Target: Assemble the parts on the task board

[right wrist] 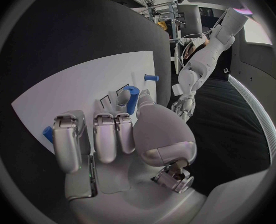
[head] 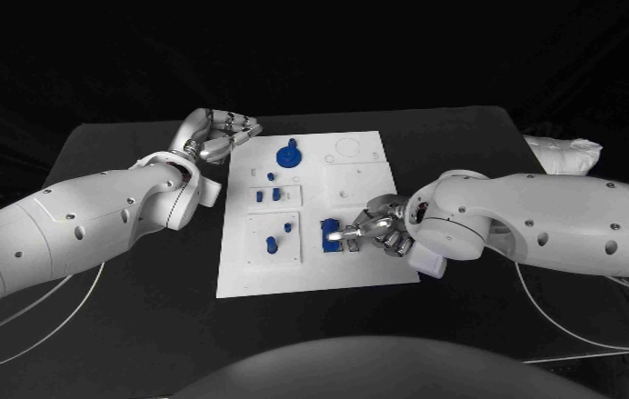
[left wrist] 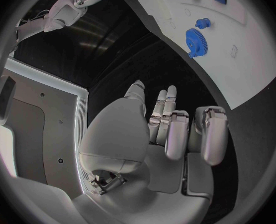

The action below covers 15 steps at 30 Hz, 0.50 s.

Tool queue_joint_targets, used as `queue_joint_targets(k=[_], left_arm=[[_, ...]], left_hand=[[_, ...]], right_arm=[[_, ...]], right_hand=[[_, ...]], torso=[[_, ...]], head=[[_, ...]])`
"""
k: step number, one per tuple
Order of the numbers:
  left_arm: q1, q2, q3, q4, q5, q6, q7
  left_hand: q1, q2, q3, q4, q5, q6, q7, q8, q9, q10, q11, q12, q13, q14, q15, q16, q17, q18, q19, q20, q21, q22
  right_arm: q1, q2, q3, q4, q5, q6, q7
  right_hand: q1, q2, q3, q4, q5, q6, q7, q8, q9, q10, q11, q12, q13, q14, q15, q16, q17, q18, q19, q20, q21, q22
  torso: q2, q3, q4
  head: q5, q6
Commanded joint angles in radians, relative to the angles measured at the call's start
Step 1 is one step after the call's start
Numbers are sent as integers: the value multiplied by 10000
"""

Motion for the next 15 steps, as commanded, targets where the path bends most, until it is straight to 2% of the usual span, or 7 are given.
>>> queue_joint_targets(k=[1,11,15], left_arm=[[0,32,6,10,-54,145,60],[-1,43,6,-7,-55,114,79],[-1,40,6,-4,-55,109,81]], left_hand=[[-6,130,-76,9,55,61,-14,-34,-15,-3,-71,-17,-5,817,-56,-27,2064,12,784,-50,-34,2521],[20,153,-92,7,60,62,-15,-41,-16,-3,-72,-18,-5,812,-57,-37,2048,18,769,-51,-53,2514],[22,154,-92,7,60,62,-15,-41,-16,-2,-72,-18,-5,816,-57,-29,2061,12,786,-51,-32,2522]], right_arm=[[-13,55,-3,-27,-161,383,-178],[-13,139,-2,-100,-160,501,-160],[-14,135,-2,-104,-153,538,-163]], right_hand=[[53,1,-18,-78,-33,32,-23,26,23,1073,-78,27,2630,1041,-97,41,2632,-68,1047,-94,45,2629],[67,-33,-36,-100,-25,16,-24,10,38,1073,-81,27,2630,1041,-102,41,2632,-68,1047,-99,45,2629],[65,-94,-76,-124,-7,14,-25,6,75,1073,-84,27,2630,1041,-107,41,2632,-68,1047,-106,45,2629]], torso=[[2,6,8],[1,-8,4],[4,0,1]], head=[[6,1],[-2,1],[5,1]])
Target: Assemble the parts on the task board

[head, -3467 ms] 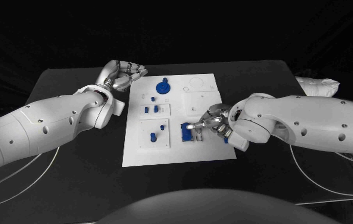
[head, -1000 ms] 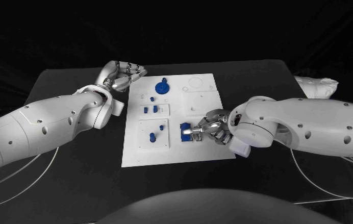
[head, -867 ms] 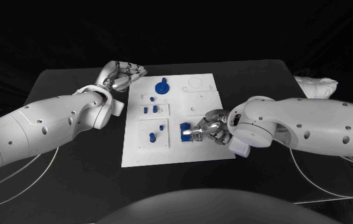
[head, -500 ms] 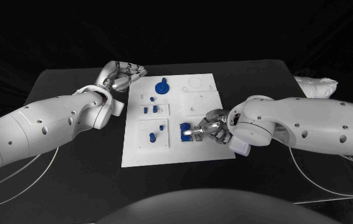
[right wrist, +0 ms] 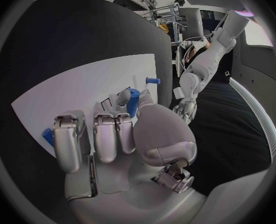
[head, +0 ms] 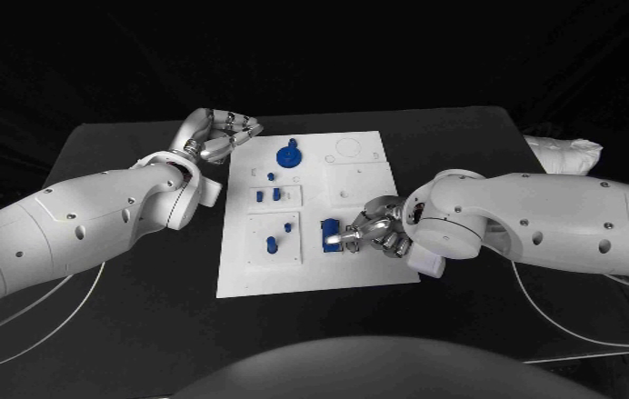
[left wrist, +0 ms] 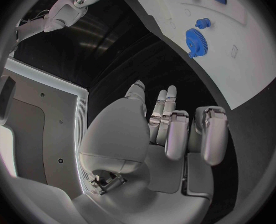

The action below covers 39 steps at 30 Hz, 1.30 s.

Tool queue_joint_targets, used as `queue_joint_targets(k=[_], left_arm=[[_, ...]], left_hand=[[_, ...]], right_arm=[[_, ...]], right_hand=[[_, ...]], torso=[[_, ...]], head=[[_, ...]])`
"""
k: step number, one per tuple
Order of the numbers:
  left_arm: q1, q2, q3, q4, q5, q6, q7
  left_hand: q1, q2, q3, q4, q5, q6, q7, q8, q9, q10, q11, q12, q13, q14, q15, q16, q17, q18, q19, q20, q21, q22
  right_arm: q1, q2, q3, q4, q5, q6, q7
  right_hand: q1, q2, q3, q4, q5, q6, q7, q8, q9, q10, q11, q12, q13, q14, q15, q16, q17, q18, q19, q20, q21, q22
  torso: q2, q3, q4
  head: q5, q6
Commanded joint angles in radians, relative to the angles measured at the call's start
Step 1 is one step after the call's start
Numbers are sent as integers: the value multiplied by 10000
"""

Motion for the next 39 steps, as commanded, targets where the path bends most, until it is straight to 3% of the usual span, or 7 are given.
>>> queue_joint_targets(k=[1,13,16,39], left_arm=[[-1,23,7,10,-51,104,80],[-1,58,7,-19,-51,91,96],[-1,57,7,-11,-51,78,105],[-1,28,8,8,-51,75,108]], left_hand=[[-44,88,-65,-20,60,63,-15,-41,-17,-2,-72,-18,-5,816,-58,-29,2061,11,786,-51,-32,2522],[-44,88,-65,-20,60,63,-15,-41,-17,-2,-72,-18,-5,816,-58,-29,2061,11,786,-51,-32,2522],[-44,88,-65,-20,60,63,-15,-41,-17,-2,-72,-18,-5,816,-58,-29,2061,11,786,-51,-32,2522],[-44,88,-65,-20,60,63,-15,-41,-17,-2,-72,-18,-5,816,-58,-29,2061,11,786,-51,-32,2522]], right_arm=[[-11,6,-2,-6,-90,272,-53],[-12,53,-2,-69,-88,294,-149],[-12,54,-2,-89,-89,281,-167],[-25,33,-4,-206,-141,64,-241]], right_hand=[[34,-58,0,-48,-7,15,-26,7,17,1046,-42,28,2631,1078,-71,41,2633,-67,1041,-45,45,2631],[301,115,168,-255,21,47,-60,6,180,1046,-71,28,2631,1078,-99,41,2633,-67,1041,-74,45,2631],[368,152,217,-314,36,41,-66,-14,209,1046,-76,28,2631,1078,-106,41,2633,-67,1041,-81,45,2631],[456,251,312,-393,28,36,-72,-57,256,1046,-84,28,2631,1078,-117,41,2633,-67,1041,-93,45,2631]], torso=[[8,2,0],[0,-1,17],[10,-2,-4],[5,0,-4]], head=[[-10,1],[21,1],[36,1],[41,1]])
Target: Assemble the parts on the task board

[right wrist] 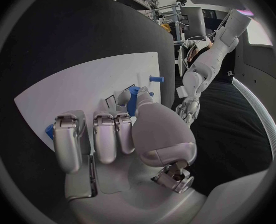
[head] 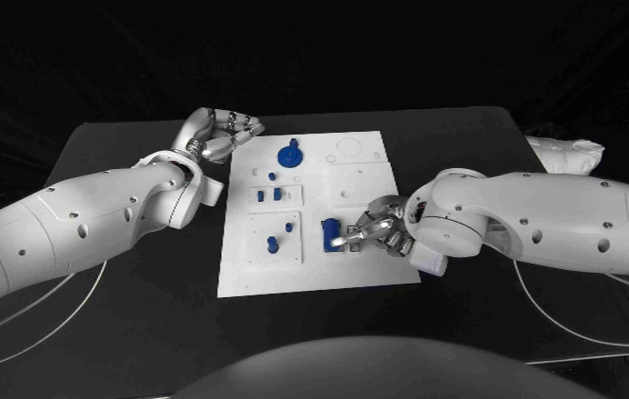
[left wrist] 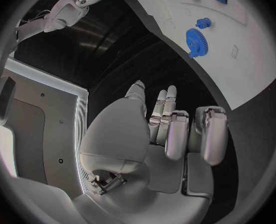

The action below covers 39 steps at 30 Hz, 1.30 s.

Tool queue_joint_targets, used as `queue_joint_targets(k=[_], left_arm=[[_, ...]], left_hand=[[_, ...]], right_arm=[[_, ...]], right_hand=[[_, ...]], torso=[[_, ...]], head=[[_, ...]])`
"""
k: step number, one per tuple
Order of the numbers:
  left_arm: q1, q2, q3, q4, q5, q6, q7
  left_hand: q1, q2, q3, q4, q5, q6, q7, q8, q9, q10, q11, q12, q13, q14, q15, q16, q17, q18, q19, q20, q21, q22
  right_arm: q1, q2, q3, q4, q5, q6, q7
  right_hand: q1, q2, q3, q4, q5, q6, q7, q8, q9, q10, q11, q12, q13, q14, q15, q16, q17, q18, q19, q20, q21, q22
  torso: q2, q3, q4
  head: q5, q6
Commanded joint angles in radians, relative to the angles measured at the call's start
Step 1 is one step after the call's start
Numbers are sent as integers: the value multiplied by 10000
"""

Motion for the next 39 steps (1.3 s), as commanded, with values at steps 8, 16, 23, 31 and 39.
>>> queue_joint_targets(k=[8,16,23,31,39], left_arm=[[0,11,4,32,-44,98,90],[0,11,4,25,-44,110,82],[0,20,4,20,-44,123,77],[0,24,4,8,-44,127,77],[0,35,4,-6,-44,139,77]], left_hand=[[-43,89,-66,-20,60,62,-15,-41,-17,-2,-72,-18,-6,816,-57,-29,2055,12,786,-51,-32,2514],[-43,89,-66,-20,60,62,-15,-41,-17,-2,-72,-18,-6,816,-57,-29,2055,12,786,-51,-32,2514],[-43,89,-66,-20,60,62,-15,-41,-17,-2,-72,-18,-6,816,-57,-29,2055,12,786,-51,-32,2514],[-43,89,-66,-20,60,62,-15,-41,-17,-2,-72,-18,-6,816,-57,-29,2055,12,786,-51,-32,2514],[-43,89,-66,-20,60,62,-15,-41,-17,-2,-72,-18,-6,816,-57,-29,2055,12,786,-51,-32,2514]], right_arm=[[-58,17,-5,-73,-110,-36,-66],[-94,21,-5,-89,-127,-29,-67],[-102,49,-5,-104,-129,-41,-73],[-114,34,-5,-142,-164,-132,-57],[-124,32,-5,-150,-174,-131,-41]], right_hand=[[127,110,70,-54,23,20,-44,-64,43,1049,-91,-11,2607,1042,-86,41,2635,-67,1047,-87,45,2634],[157,145,103,-78,20,19,-48,-78,58,1049,-94,-11,2607,1042,-89,41,2635,-67,1047,-89,45,2634],[157,145,103,-78,20,19,-48,-78,58,1049,-94,-11,2607,1042,-89,41,2635,-67,1047,-89,45,2634],[186,205,151,-102,34,17,-52,-105,80,1049,-97,-11,2607,1042,-94,41,2635,-67,1047,-94,45,2634],[188,251,179,-102,44,9,-53,-130,87,1049,-98,-11,2607,1042,-96,41,2635,-67,1047,-97,45,2634]], torso=[[-3,0,-7],[0,-1,0],[-2,2,-4],[-3,6,0],[1,2,-6]], head=[[-3,1],[-22,1],[-24,1],[-16,1],[-28,1]])
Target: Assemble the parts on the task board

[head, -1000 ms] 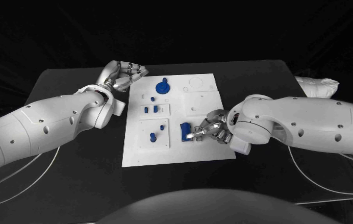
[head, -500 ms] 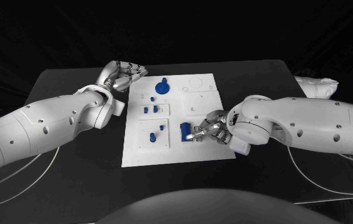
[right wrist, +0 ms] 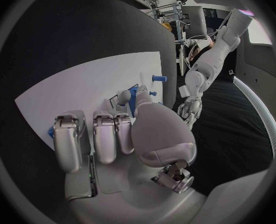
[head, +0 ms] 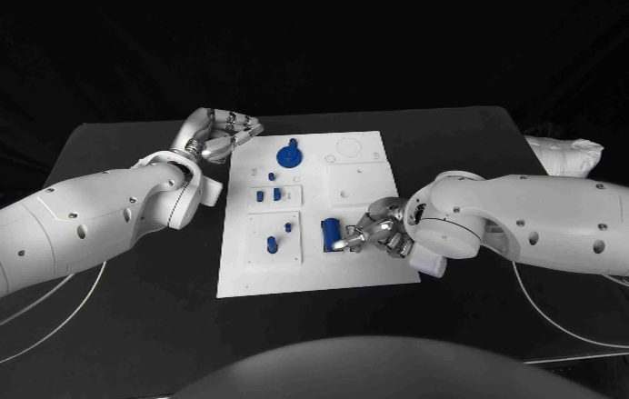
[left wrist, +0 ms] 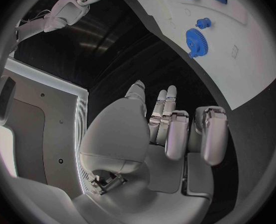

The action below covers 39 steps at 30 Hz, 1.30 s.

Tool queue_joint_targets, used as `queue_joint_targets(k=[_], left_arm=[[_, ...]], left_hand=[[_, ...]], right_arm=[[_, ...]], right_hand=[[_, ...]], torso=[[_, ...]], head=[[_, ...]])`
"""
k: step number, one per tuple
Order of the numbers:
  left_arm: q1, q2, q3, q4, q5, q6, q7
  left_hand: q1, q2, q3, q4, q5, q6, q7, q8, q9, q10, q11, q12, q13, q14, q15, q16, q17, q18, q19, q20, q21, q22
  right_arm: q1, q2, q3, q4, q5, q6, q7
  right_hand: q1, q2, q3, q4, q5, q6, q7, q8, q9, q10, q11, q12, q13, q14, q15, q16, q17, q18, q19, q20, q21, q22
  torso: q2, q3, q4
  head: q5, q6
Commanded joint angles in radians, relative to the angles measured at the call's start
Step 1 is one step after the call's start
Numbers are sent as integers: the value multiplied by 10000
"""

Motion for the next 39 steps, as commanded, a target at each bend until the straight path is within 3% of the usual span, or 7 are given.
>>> queue_joint_targets(k=[1,10,19,27,31,39], left_arm=[[1,28,8,7,-40,136,82],[1,39,8,5,-40,133,77],[1,30,9,18,-40,136,76],[1,3,9,32,-40,118,72],[1,4,9,35,-40,121,73],[1,1,9,40,-41,137,74]], left_hand=[[-43,89,-65,-20,60,63,-15,-42,-17,-2,-72,-18,-6,816,-58,-29,2059,12,786,-51,-32,2518],[-43,89,-65,-20,60,63,-15,-42,-17,-2,-72,-18,-6,816,-58,-29,2059,12,786,-51,-32,2518],[-43,89,-65,-20,60,63,-15,-42,-17,-2,-72,-18,-6,816,-58,-29,2059,12,786,-51,-32,2518],[-43,89,-65,-20,60,63,-15,-42,-17,-2,-72,-18,-6,816,-58,-29,2059,12,786,-51,-32,2518],[-8,127,-103,-17,73,81,-20,-46,-15,0,-74,-19,-6,818,-59,-26,2062,12,785,-53,-33,2518],[-8,127,-103,-17,73,81,-20,-46,-15,0,-74,-19,-6,818,-59,-26,2062,12,785,-53,-33,2518]], right_arm=[[-4,-4,3,-31,-135,-65,-27],[-7,-1,3,-37,-136,-40,-36],[-7,146,4,-118,-162,-30,-7],[-7,108,4,-103,-148,-94,67],[-8,74,4,-79,-106,-85,135],[-9,-7,4,5,-29,-141,563]], right_hand=[[29,92,64,13,58,9,-53,-68,2,1028,-80,-35,2604,1043,-97,41,2628,-66,1047,-98,45,2627],[71,19,59,-55,62,-23,-53,-116,20,1028,-81,-35,2604,1043,-101,41,2628,-66,1047,-102,45,2627],[615,162,474,-516,282,-26,-96,-238,155,1028,-118,-35,2604,1043,-137,41,2628,-66,1047,-135,45,2627],[624,90,466,-555,282,-13,-88,-244,179,1028,-115,-35,2604,1043,-140,41,2628,-66,1047,-139,45,2627],[525,-120,369,-573,215,-15,-64,-306,206,1028,-96,-35,2604,1043,-137,41,2628,-66,1047,-141,45,2627],[244,-762,46,-631,41,11,-1,-385,344,1028,-42,-35,2604,1043,-104,41,2628,-66,1047,-118,45,2627]], torso=[[5,-2,-1],[7,-5,7],[-2,0,3],[3,-10,-5],[7,-3,-1],[9,1,1]], head=[[-7,1],[-8,1],[5,1],[26,1],[21,1],[21,1]])
